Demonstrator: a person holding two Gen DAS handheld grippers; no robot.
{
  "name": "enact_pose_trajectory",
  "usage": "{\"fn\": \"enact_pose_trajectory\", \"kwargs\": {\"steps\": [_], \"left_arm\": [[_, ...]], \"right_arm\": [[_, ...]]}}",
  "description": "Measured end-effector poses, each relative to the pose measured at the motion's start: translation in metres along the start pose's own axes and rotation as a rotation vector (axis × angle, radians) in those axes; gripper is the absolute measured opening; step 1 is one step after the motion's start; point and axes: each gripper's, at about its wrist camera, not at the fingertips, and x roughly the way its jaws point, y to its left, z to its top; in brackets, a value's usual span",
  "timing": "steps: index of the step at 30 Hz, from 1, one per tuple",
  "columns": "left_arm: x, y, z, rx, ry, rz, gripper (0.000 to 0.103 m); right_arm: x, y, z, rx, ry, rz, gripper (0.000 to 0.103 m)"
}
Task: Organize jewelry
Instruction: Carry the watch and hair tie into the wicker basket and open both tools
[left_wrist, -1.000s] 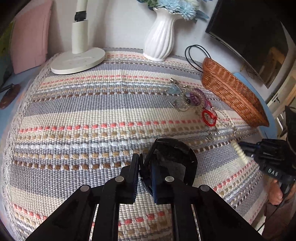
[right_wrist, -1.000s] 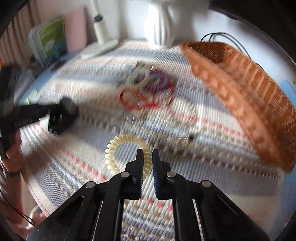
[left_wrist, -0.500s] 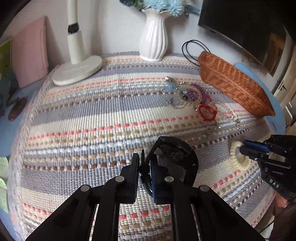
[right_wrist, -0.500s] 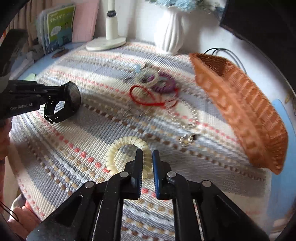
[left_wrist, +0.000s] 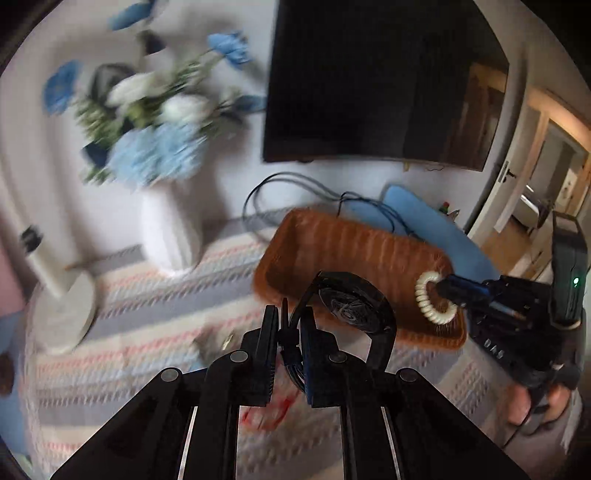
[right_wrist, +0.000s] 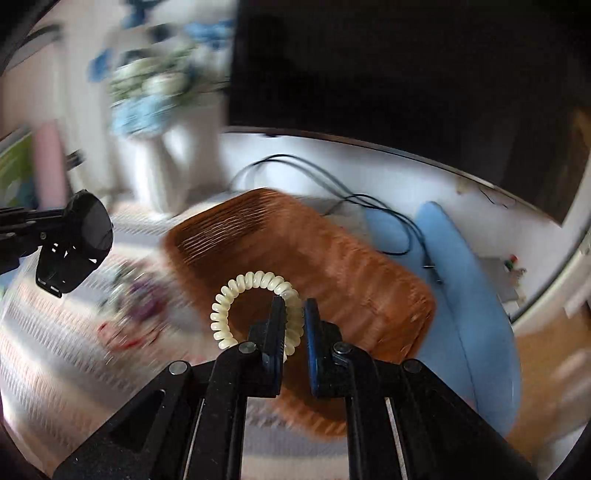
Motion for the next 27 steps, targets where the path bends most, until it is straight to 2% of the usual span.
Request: {"fn": "enact_pose_trajectory", "kwargs": {"steps": [3, 6, 10, 13, 20, 22, 24, 27], "left_arm": [[0.038, -0.014, 0.028, 0.015, 0.014, -0.015, 0.011], [0.082, -0.020, 0.043, 0.009, 0.057, -0.026, 0.011], [0.121, -0.019, 0.040, -0.005, 0.126, -0.040, 0.012], [0.139, -0.021, 0.034, 0.013, 0.147, -0.029, 0.012], [0.160, -0.030, 0.029, 0.024, 0.183, -0.040, 0.013], [0.160, -0.030, 0.029, 0.026, 0.189, -0.051, 0.019], [0.156, -0.029, 0.030, 0.013, 0.193, -0.064, 0.029], [0.134, -0.026, 0.034, 0.013, 0.138, -0.055, 0.032]], "right_arm": [[0.035, -0.019, 0.007, 0.072, 0.057, 0.003, 0.012], [0.064, -0.026, 0.003, 0.099, 0.111, -0.020, 0.012], [0.086, -0.030, -0.003, 0.109, 0.151, -0.012, 0.012], [0.094, -0.032, -0.006, 0.116, 0.173, -0.010, 0.012], [0.101, -0.040, -0.012, 0.136, 0.199, 0.021, 0.012], [0.100, -0.042, -0.011, 0.152, 0.192, 0.038, 0.012], [0.096, -0.046, -0.010, 0.169, 0.184, 0.048, 0.013], [0.081, -0.048, -0.008, 0.179, 0.151, 0.039, 0.013]]}}
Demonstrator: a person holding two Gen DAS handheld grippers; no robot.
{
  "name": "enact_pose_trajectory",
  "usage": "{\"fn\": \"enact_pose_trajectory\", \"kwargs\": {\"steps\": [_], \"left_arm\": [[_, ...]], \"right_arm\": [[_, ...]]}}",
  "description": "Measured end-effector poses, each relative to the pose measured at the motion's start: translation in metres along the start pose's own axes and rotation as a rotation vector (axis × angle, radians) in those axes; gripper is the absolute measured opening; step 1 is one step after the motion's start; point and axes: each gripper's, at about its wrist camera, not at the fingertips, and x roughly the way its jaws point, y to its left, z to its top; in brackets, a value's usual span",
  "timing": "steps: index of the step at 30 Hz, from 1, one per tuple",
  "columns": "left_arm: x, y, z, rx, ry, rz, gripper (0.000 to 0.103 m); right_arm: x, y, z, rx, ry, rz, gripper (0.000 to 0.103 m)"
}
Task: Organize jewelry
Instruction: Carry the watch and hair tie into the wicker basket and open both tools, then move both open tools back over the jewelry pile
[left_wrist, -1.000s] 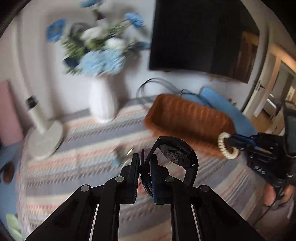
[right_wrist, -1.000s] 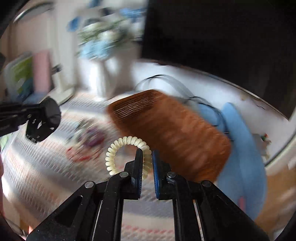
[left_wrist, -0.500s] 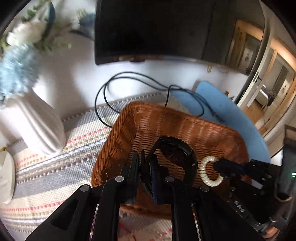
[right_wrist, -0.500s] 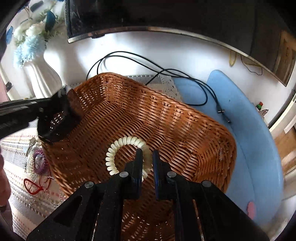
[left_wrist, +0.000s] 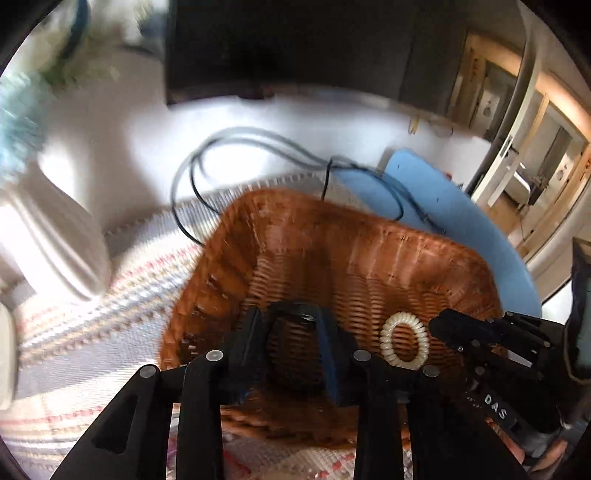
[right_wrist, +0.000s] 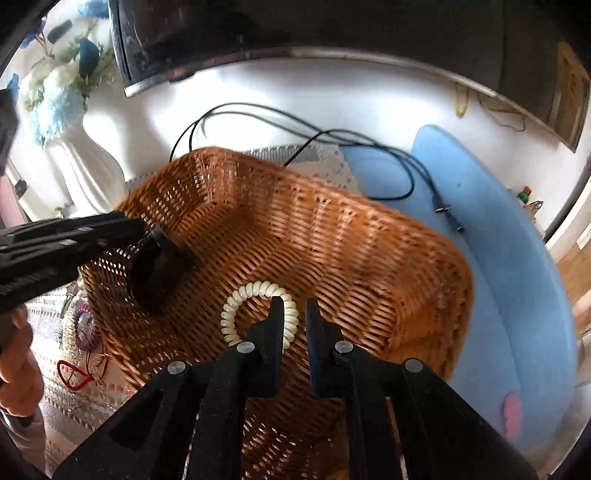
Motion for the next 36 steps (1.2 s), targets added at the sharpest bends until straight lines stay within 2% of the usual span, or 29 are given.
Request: {"fn": "enact_pose_trajectory", "kwargs": {"steps": [4, 8, 9, 11, 13, 15, 18, 22, 28, 31, 32, 34, 36], "left_arm": [[-0.057, 0.009, -0.005, -0.009, -0.090, 0.003, 0.033], [-0.116, 0.027, -0.023, -0.028, -0.180, 0.038, 0.044], [-0.133, 0.033, -0.031, -0.038, -0.205, 0.051, 0.045], [-0.158, 0.042, -0.045, -0.058, -0.238, 0.058, 0.046], [-0.183, 0.051, -0.065, -0.080, -0.273, 0.067, 0.050], [-0.203, 0.060, -0.086, -0.104, -0.303, 0.067, 0.058], [-0.217, 0.069, -0.114, -0.116, -0.310, 0.058, 0.060], [-0.213, 0.084, -0.150, -0.148, -0.280, 0.038, 0.059], [-0.183, 0.096, -0.178, -0.211, -0.215, -0.026, 0.059], [-0.151, 0.107, -0.174, -0.278, -0.121, -0.101, 0.059], [-0.134, 0.112, -0.170, -0.306, -0.061, -0.123, 0.059], [-0.104, 0.119, -0.167, -0.341, 0.022, -0.120, 0.059], [-0.085, 0.119, -0.166, -0.348, 0.058, -0.130, 0.056]], "right_arm": [[-0.025, 0.003, -0.003, 0.005, -0.037, 0.051, 0.013], [-0.054, 0.022, -0.013, -0.033, -0.071, 0.095, 0.017], [-0.061, 0.027, -0.016, -0.041, -0.076, 0.120, 0.020], [-0.073, 0.039, -0.023, -0.055, -0.086, 0.175, 0.031], [-0.083, 0.053, -0.032, -0.071, -0.100, 0.233, 0.031], [-0.092, 0.069, -0.046, -0.076, -0.119, 0.272, 0.031], [-0.092, 0.087, -0.068, -0.069, -0.135, 0.319, 0.031], [-0.083, 0.101, -0.095, -0.063, -0.152, 0.301, 0.031], [-0.070, 0.100, -0.111, -0.049, -0.088, 0.279, 0.031], [-0.068, 0.100, -0.115, -0.070, -0.069, 0.265, 0.031], [-0.068, 0.100, -0.117, -0.077, -0.061, 0.261, 0.031], [-0.066, 0.099, -0.121, -0.093, -0.048, 0.257, 0.031], [-0.063, 0.100, -0.124, -0.119, -0.028, 0.251, 0.031]]}}
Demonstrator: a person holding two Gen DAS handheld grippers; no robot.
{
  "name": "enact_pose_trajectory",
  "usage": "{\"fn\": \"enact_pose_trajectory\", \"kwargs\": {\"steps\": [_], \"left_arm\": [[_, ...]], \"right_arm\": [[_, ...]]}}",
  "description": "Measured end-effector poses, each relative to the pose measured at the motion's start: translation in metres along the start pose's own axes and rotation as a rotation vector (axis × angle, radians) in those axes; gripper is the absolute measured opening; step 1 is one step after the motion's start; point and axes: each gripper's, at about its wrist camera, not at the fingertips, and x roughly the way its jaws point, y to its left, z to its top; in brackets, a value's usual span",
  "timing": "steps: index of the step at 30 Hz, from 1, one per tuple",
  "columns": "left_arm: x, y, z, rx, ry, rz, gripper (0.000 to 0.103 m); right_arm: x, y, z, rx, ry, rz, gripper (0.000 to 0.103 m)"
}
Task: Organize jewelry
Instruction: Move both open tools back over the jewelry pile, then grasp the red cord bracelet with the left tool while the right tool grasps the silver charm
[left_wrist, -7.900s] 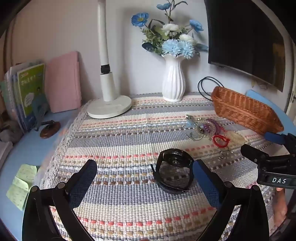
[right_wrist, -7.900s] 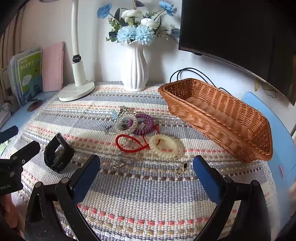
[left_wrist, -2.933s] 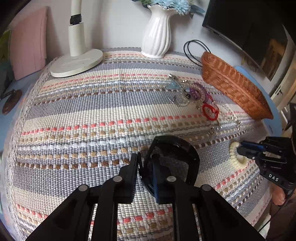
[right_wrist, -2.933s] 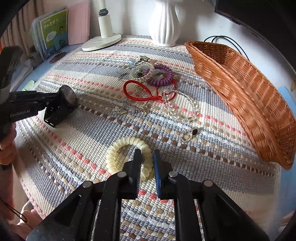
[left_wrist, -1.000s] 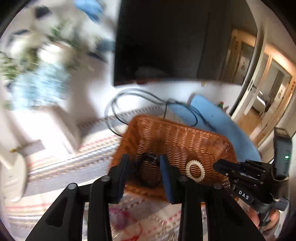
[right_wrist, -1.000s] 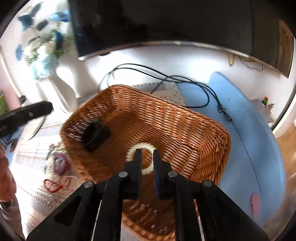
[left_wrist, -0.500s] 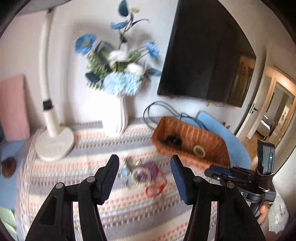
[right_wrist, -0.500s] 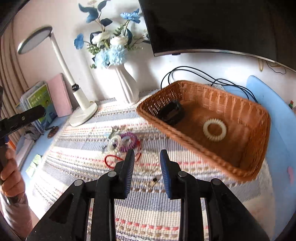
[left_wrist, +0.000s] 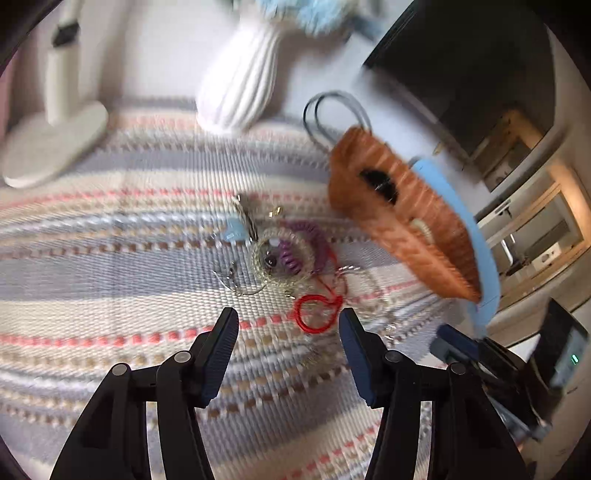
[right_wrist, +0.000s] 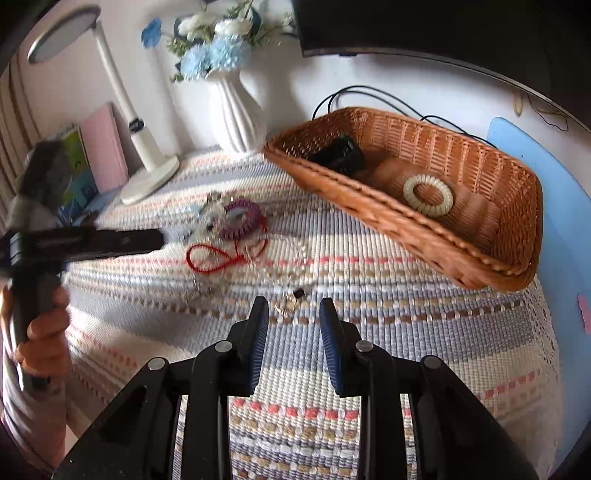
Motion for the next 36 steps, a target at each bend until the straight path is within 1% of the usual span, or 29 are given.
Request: {"fn": "enact_pose_trajectory", "kwargs": {"steps": [1, 3, 6, 8, 10, 12, 13, 14, 15, 16, 18, 19, 21, 22, 24, 25, 28, 32, 34, 36], "left_arm": [[0.010, 0.001, 0.000, -0.003, 0.018, -0.008, 0.053], [0.018, 0.001, -0.002, -0.005, 0.022, -0.007, 0.053], [0.023, -0.001, -0.004, 0.001, 0.031, -0.010, 0.053], [0.026, -0.008, -0.003, 0.020, 0.035, 0.000, 0.052], [0.031, -0.016, -0.002, 0.043, 0.047, 0.014, 0.049], [0.035, -0.019, -0.001, 0.052, 0.056, 0.019, 0.039], [0.037, -0.020, 0.000, 0.054, 0.059, 0.017, 0.037], [0.039, -0.021, -0.001, 0.052, 0.061, 0.017, 0.031], [0.042, -0.022, -0.002, 0.050, 0.061, 0.019, 0.029], [0.043, -0.022, -0.003, 0.054, 0.059, 0.020, 0.028], [0.041, -0.025, -0.004, 0.062, 0.052, 0.015, 0.018], [0.041, -0.026, -0.003, 0.064, 0.048, 0.010, 0.015], [0.037, -0.025, -0.003, 0.073, 0.036, 0.017, 0.010], [0.036, -0.026, -0.002, 0.082, 0.028, 0.027, 0.008], [0.033, -0.028, -0.003, 0.090, 0.007, 0.032, 0.007], [0.028, -0.029, -0.003, 0.096, -0.006, 0.022, 0.006], [0.010, -0.037, -0.006, 0.121, -0.069, -0.025, 0.006], [-0.014, -0.046, -0.004, 0.133, -0.122, -0.097, 0.005], [-0.027, -0.053, -0.004, 0.153, -0.144, -0.099, 0.005], [-0.034, -0.064, -0.003, 0.180, -0.154, -0.075, 0.005]], "right_arm": [[0.002, 0.001, -0.002, -0.014, 0.014, -0.003, 0.031], [0.006, 0.002, -0.005, -0.041, 0.041, -0.003, 0.031], [0.014, 0.004, -0.006, -0.044, 0.083, 0.011, 0.031], [0.019, 0.005, -0.002, -0.041, 0.099, 0.018, 0.031], [0.025, 0.007, 0.002, -0.043, 0.113, 0.010, 0.031], [0.032, 0.008, 0.008, -0.037, 0.131, 0.000, 0.031], [0.036, 0.008, 0.010, -0.029, 0.140, -0.003, 0.031], [0.040, 0.007, 0.013, -0.021, 0.150, -0.005, 0.031], [0.044, 0.007, 0.014, -0.012, 0.155, -0.008, 0.031], [0.046, 0.006, 0.015, -0.006, 0.153, -0.011, 0.031], [0.049, 0.008, 0.018, -0.004, 0.148, -0.028, 0.031], [0.051, 0.009, 0.019, -0.006, 0.149, -0.039, 0.030], [0.055, 0.014, 0.020, -0.029, 0.142, -0.076, 0.023], [0.057, 0.018, 0.020, -0.046, 0.142, -0.095, 0.017], [0.058, 0.023, 0.018, -0.080, 0.134, -0.123, 0.016], [0.057, 0.023, 0.017, -0.083, 0.131, -0.121, 0.015], [0.045, 0.018, 0.015, -0.072, 0.113, -0.094, 0.014], [0.021, 0.007, 0.014, -0.044, 0.084, -0.058, 0.014], [0.009, 0.004, 0.017, -0.029, 0.064, -0.038, 0.014], [-0.003, 0.001, 0.018, -0.017, 0.042, -0.029, 0.014]]}}
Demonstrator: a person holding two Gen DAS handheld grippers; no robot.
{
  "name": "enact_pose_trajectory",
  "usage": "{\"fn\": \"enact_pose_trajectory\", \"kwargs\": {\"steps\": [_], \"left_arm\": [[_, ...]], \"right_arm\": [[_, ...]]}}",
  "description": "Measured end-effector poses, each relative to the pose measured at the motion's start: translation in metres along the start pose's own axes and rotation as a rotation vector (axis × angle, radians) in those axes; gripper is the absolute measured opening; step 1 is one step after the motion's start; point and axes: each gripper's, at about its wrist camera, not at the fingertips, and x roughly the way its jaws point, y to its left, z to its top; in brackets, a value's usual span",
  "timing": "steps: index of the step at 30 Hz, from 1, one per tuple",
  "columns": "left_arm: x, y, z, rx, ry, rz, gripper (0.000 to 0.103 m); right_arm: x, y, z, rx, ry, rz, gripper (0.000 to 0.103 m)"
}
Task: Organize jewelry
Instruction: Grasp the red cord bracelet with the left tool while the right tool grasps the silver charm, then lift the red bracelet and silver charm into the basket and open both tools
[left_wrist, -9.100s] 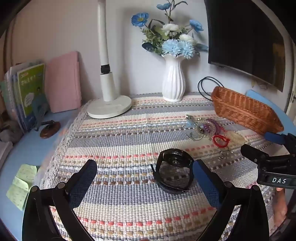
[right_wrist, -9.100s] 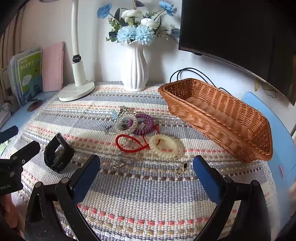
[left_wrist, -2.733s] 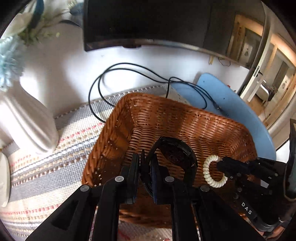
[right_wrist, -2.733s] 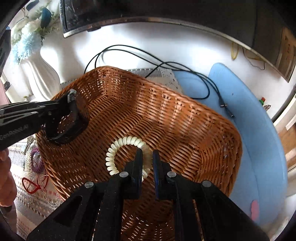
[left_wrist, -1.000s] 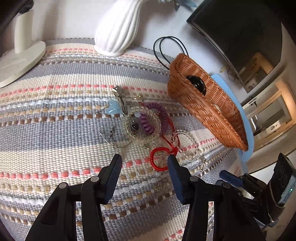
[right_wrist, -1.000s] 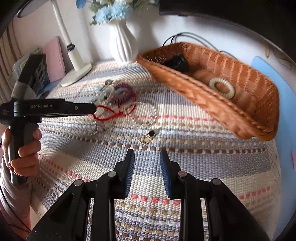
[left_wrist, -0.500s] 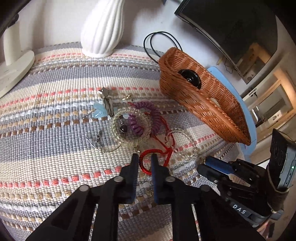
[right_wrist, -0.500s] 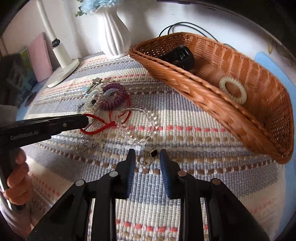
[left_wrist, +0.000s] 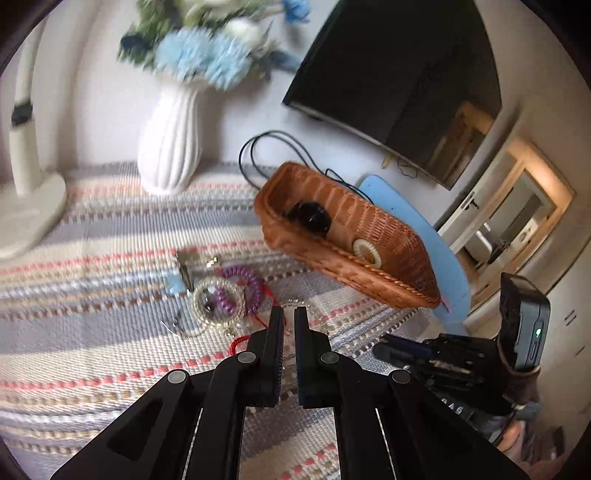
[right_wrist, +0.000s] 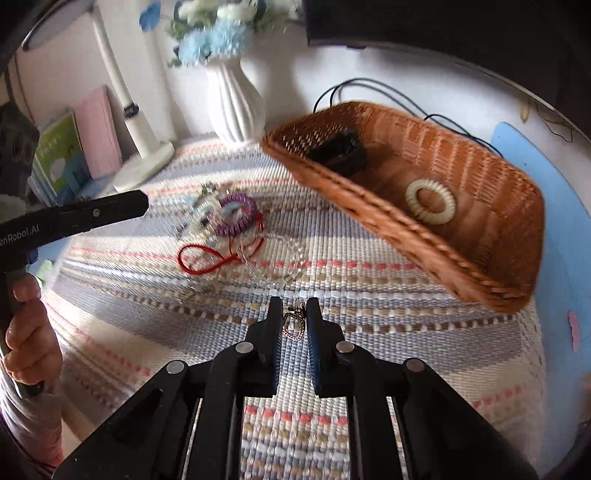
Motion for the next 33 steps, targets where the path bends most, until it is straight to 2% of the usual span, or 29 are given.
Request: {"fn": "enact_pose_trajectory", "kwargs": {"steps": [2, 4, 5, 6, 10, 12, 14, 17, 20, 24, 28, 33], "left_arm": [[-0.002, -0.006, 0.001, 0.026, 0.019, 0.042, 0.008], [0.007, 0.004, 0.001, 0.013, 0.067, 0.048, 0.037], [0.009, 0.013, -0.003, -0.006, 0.075, 0.068, 0.058], [0.014, 0.021, -0.006, -0.026, 0.078, 0.085, 0.060], [0.045, 0.048, -0.014, -0.102, 0.157, 0.058, 0.057], [0.054, 0.052, -0.014, -0.112, 0.175, 0.052, 0.043], [0.061, 0.052, -0.014, -0.109, 0.193, 0.042, 0.039], [0.071, 0.050, -0.015, -0.105, 0.231, 0.028, 0.004], [0.062, 0.041, -0.019, -0.073, 0.202, 0.035, 0.004], [0.032, 0.023, -0.009, -0.050, 0.130, -0.014, 0.004], [-0.006, -0.016, 0.006, 0.025, 0.056, -0.061, 0.004], [-0.030, -0.064, 0.029, 0.101, 0.010, -0.081, 0.004]], "right_arm": [[-0.009, -0.001, -0.001, 0.002, -0.015, -0.003, 0.014], [-0.018, -0.002, -0.004, 0.006, -0.026, 0.011, 0.014], [-0.020, -0.002, -0.006, 0.007, -0.029, 0.019, 0.014], [-0.022, -0.001, -0.008, 0.006, -0.031, 0.025, 0.014], [-0.021, 0.003, -0.013, -0.007, -0.018, 0.034, 0.014], [-0.018, 0.004, -0.013, -0.010, -0.012, 0.037, 0.014], [-0.014, 0.004, -0.014, -0.010, -0.004, 0.041, 0.014], [-0.008, 0.002, -0.014, -0.003, 0.006, 0.045, 0.014], [-0.008, -0.001, -0.015, 0.007, 0.006, 0.048, 0.014], [-0.025, -0.010, -0.011, 0.046, -0.025, 0.086, 0.014], [-0.049, -0.018, -0.007, 0.072, -0.065, 0.108, 0.014], [-0.084, -0.035, 0.003, 0.124, -0.113, 0.167, 0.014]]}}
